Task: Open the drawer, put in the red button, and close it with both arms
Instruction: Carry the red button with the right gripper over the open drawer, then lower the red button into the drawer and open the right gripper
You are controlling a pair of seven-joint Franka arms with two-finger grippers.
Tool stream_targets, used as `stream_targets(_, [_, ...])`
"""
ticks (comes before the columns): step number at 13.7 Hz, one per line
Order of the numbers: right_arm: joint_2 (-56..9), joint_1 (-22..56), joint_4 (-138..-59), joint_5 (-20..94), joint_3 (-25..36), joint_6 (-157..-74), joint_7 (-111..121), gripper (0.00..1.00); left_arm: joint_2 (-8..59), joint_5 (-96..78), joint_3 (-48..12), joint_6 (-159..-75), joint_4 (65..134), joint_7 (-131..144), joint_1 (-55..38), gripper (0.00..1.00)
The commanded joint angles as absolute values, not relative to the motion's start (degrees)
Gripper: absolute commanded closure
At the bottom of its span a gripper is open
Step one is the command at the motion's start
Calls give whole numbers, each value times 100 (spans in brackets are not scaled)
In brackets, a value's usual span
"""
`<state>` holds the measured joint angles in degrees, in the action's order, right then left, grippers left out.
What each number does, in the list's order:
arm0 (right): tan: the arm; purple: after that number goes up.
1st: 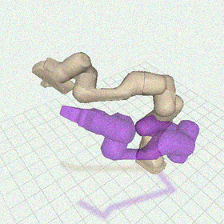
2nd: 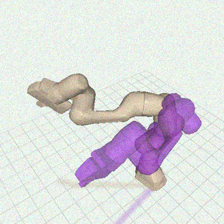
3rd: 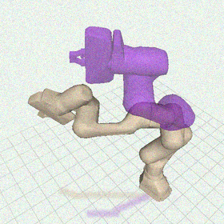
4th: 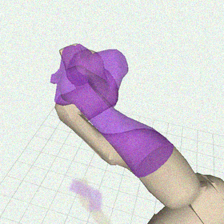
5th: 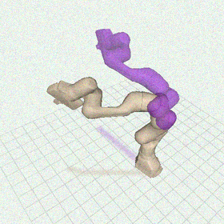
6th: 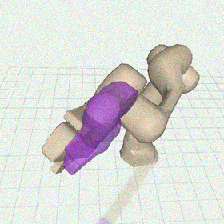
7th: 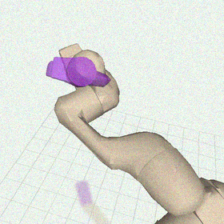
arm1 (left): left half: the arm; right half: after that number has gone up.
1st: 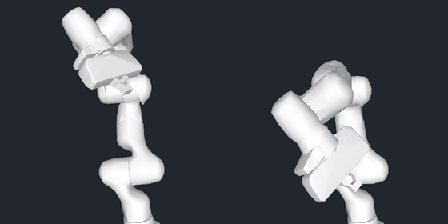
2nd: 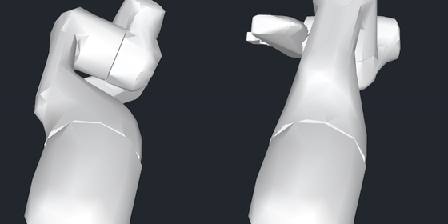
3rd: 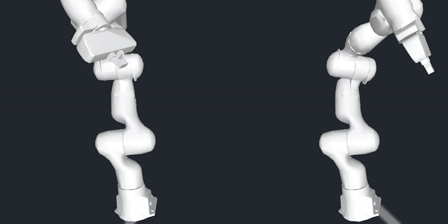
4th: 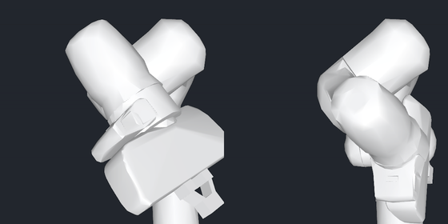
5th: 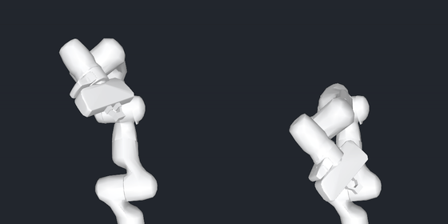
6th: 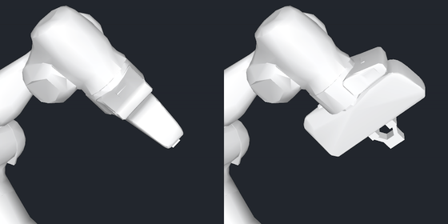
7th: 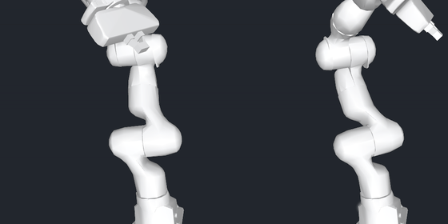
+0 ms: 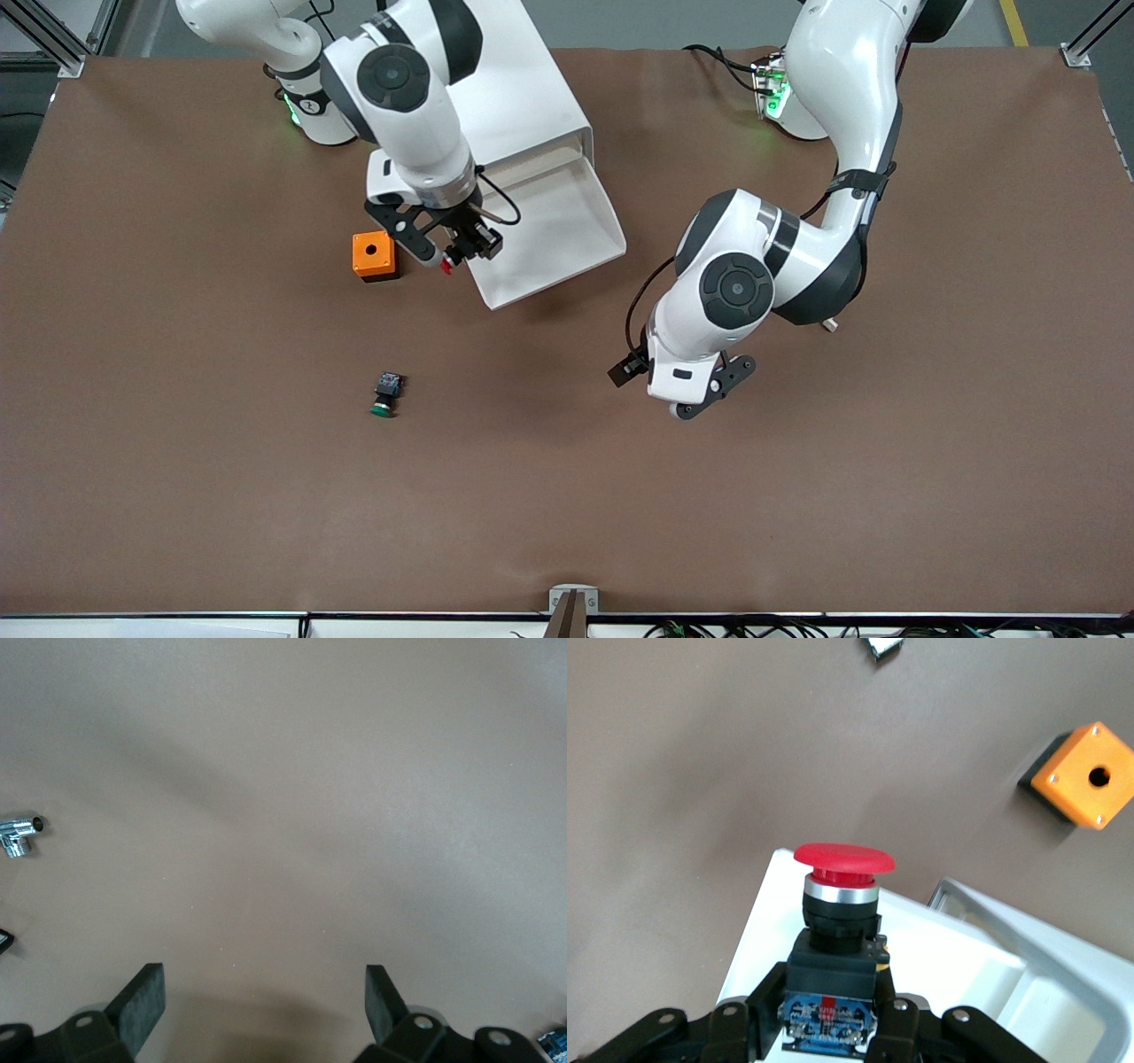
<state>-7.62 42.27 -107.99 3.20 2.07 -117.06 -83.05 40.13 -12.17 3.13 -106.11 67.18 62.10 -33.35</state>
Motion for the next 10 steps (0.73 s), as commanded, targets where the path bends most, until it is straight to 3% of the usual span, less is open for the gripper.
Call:
stream_targets(1, [-606, 4516, -11057, 343, 272, -11900, -8779, 100, 3973, -1072, 352, -10688, 6776, 6267, -3384, 1])
stream_targets(10, [-1080, 5264, -11013, 246, 272, -12550, -10080, 100, 3973, -1063, 352, -10688, 6776, 6275, -3393, 1])
